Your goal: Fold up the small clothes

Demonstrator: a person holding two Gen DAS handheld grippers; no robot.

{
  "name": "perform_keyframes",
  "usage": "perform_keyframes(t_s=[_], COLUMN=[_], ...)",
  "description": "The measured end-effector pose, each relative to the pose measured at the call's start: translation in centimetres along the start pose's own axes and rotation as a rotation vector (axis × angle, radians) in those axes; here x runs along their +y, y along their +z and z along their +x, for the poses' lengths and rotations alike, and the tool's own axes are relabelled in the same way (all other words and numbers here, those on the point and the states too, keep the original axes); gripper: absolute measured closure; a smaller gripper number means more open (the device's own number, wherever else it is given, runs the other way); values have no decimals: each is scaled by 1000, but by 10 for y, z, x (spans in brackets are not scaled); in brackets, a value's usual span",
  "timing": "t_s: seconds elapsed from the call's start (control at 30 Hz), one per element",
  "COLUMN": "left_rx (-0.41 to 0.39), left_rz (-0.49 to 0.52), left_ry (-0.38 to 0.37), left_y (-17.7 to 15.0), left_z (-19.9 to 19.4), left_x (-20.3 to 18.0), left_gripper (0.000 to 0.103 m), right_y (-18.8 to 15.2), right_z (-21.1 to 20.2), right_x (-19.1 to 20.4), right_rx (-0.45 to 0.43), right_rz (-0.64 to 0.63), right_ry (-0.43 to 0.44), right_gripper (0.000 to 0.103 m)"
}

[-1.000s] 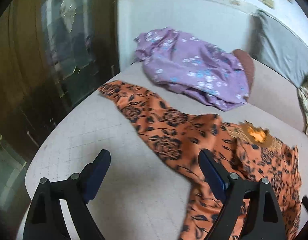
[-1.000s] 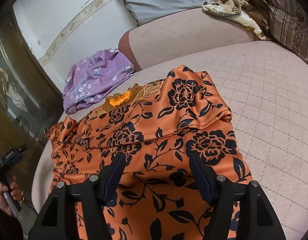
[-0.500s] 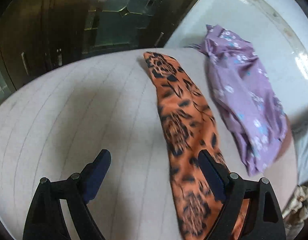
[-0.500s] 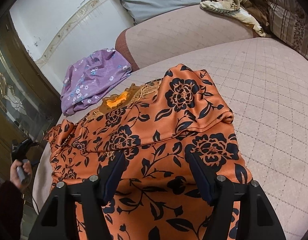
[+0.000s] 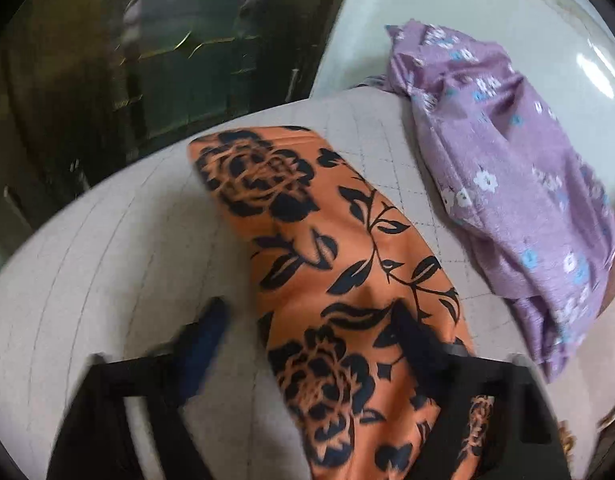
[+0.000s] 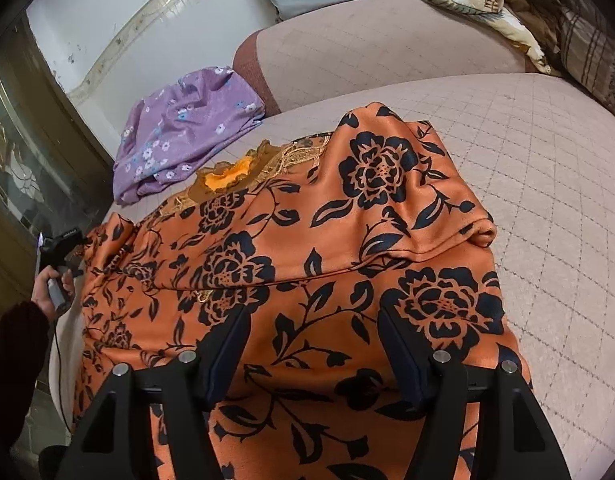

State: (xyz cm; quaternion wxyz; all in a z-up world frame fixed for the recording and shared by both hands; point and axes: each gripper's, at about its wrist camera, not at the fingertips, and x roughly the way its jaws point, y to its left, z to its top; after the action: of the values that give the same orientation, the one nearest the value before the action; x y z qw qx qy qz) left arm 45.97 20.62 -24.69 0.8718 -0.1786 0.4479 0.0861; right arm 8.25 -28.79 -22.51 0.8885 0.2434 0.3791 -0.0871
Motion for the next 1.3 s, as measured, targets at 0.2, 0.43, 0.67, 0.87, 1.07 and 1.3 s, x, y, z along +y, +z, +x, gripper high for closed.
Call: perform_keyframes(t_s=[0.2, 0.43, 0.67, 0.87, 1.07, 1.3], left_rx=[-16, -124, -175, -100, -117, -195], left_rz=[29, 275, 610, 852, 994, 771], left_ry=[34, -83, -291, -495, -699, -500], left_y=[5, -6, -91, -208, -270, -241], left_z=[-12, -104, -220, -277, -332, -299], left_x=[0, -74, -195, -292, -319, -253], left_gripper=[97, 98, 98, 98, 22, 20], right_y=[2, 5, 13, 17, 20, 19], right_z=[-1, -19, -46, -67, -83, -78], right_x=[-3, -9, -34, -67, -87, -82], right_rx=[-15, -84, -160, -227, -275, -235], right_rz=[19, 60, 186, 330, 388, 372], right_ry=[9, 12, 37, 41, -26, 17], right_gripper=[33, 33, 33, 33, 33, 30])
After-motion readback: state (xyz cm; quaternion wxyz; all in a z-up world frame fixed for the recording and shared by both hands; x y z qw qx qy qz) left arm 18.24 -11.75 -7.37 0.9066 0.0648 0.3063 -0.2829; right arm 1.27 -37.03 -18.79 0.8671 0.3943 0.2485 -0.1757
